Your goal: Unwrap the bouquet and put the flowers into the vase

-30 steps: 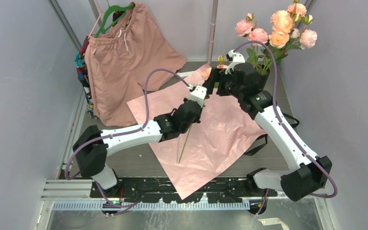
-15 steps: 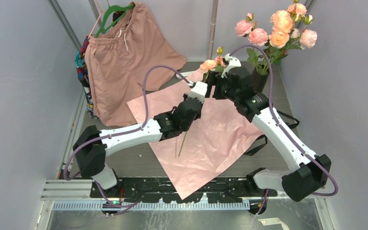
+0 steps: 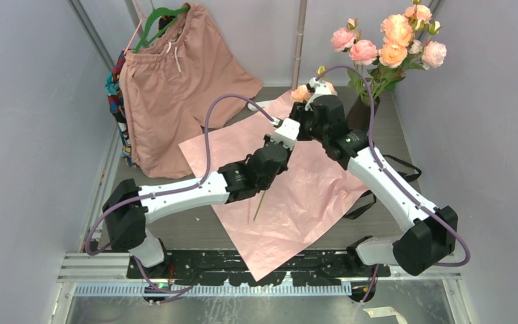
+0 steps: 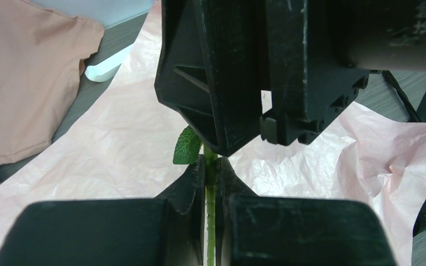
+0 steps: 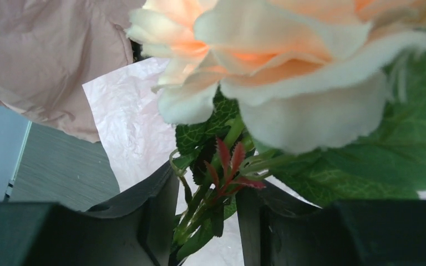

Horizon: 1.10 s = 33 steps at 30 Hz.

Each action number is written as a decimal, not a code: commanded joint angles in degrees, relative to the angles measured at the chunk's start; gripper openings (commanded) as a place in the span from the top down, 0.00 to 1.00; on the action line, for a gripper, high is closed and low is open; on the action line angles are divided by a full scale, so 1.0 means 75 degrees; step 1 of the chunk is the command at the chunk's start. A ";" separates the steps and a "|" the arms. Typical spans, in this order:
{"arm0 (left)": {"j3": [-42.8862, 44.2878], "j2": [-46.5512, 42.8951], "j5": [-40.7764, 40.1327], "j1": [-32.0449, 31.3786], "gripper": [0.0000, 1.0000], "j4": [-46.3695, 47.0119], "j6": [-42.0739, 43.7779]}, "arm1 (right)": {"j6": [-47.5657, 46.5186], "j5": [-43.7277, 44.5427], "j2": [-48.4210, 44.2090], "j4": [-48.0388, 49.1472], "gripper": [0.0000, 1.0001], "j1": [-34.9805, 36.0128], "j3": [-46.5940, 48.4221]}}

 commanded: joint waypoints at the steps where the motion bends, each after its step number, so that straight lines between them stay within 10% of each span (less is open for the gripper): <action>1: 0.0459 -0.0297 -0.0303 -0.0020 1.00 0.0434 0.0162 | 0.0192 -0.0143 -0.0183 0.0469 0.51 0.0058 0.0129; 16: 0.1489 0.0668 -0.0795 -0.0007 1.00 0.0227 0.0763 | 0.0047 0.0118 -0.0642 0.0097 0.49 0.0286 0.0243; 29: 0.1677 0.0875 -0.0890 0.0032 1.00 0.0039 0.0690 | -0.0021 0.0404 -0.0738 -0.0001 0.99 0.0288 0.0300; 33: 0.1541 0.0618 -0.0689 -0.0021 0.95 -0.0090 0.0384 | -0.0180 0.0677 -0.0672 -0.0020 0.99 0.0283 0.0336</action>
